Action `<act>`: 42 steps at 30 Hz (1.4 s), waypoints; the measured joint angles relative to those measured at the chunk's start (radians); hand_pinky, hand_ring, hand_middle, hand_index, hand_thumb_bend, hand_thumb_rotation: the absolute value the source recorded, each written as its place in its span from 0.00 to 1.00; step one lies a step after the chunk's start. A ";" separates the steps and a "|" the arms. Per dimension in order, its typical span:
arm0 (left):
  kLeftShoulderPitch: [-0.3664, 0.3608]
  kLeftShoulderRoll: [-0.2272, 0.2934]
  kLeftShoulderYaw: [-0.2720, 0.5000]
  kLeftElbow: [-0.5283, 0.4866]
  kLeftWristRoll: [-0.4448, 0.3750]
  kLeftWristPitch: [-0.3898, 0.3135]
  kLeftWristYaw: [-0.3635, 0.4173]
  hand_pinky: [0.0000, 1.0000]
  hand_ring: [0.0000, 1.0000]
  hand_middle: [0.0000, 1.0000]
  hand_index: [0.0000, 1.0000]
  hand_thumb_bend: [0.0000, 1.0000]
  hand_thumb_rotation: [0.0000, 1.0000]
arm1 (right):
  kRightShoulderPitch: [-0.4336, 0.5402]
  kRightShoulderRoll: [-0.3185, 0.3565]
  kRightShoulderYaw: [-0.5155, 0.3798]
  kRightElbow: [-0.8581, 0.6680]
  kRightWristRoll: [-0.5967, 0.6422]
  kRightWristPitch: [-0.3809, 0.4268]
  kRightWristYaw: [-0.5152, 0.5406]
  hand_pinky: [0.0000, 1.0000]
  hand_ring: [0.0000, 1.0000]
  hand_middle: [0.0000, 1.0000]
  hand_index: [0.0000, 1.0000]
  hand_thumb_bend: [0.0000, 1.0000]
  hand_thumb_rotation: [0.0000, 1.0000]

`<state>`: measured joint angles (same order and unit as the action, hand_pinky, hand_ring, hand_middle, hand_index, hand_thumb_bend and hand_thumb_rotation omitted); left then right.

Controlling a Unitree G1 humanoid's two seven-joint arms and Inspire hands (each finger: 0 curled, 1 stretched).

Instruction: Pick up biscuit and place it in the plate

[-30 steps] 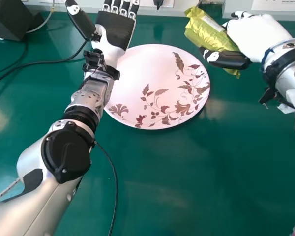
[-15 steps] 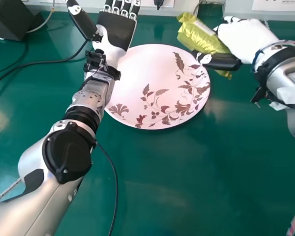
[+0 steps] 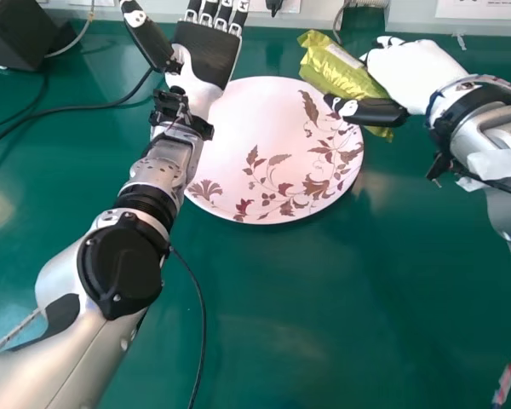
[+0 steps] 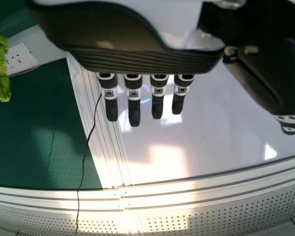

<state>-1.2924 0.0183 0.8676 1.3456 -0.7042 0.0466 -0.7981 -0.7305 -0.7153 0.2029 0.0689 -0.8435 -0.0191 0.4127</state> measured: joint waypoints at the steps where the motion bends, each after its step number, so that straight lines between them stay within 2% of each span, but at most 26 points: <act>1: 0.000 -0.001 0.000 0.000 0.000 0.000 -0.002 0.89 0.89 0.98 1.00 1.00 0.39 | 0.000 0.001 0.002 0.003 0.000 -0.005 -0.007 0.04 0.09 0.14 0.47 0.52 0.05; 17: -0.005 -0.009 -0.013 -0.001 0.009 -0.010 -0.013 0.89 0.91 0.98 1.00 1.00 0.44 | -0.030 0.047 0.066 0.075 -0.033 -0.029 -0.038 0.03 0.08 0.14 0.47 0.52 0.05; 33: -0.006 -0.010 -0.016 -0.004 0.008 -0.009 -0.020 0.86 0.89 0.96 1.00 1.00 0.45 | -0.043 0.083 0.106 0.211 -0.039 -0.090 -0.149 0.03 0.08 0.13 0.47 0.52 0.05; 42: -0.007 -0.013 -0.020 -0.005 0.009 -0.020 -0.024 0.87 0.89 0.96 1.00 1.00 0.43 | -0.076 0.096 0.133 0.290 -0.051 -0.097 -0.173 0.02 0.07 0.13 0.47 0.52 0.05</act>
<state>-1.2991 0.0057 0.8472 1.3405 -0.6950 0.0262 -0.8218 -0.8066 -0.6197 0.3363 0.3593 -0.8945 -0.1158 0.2401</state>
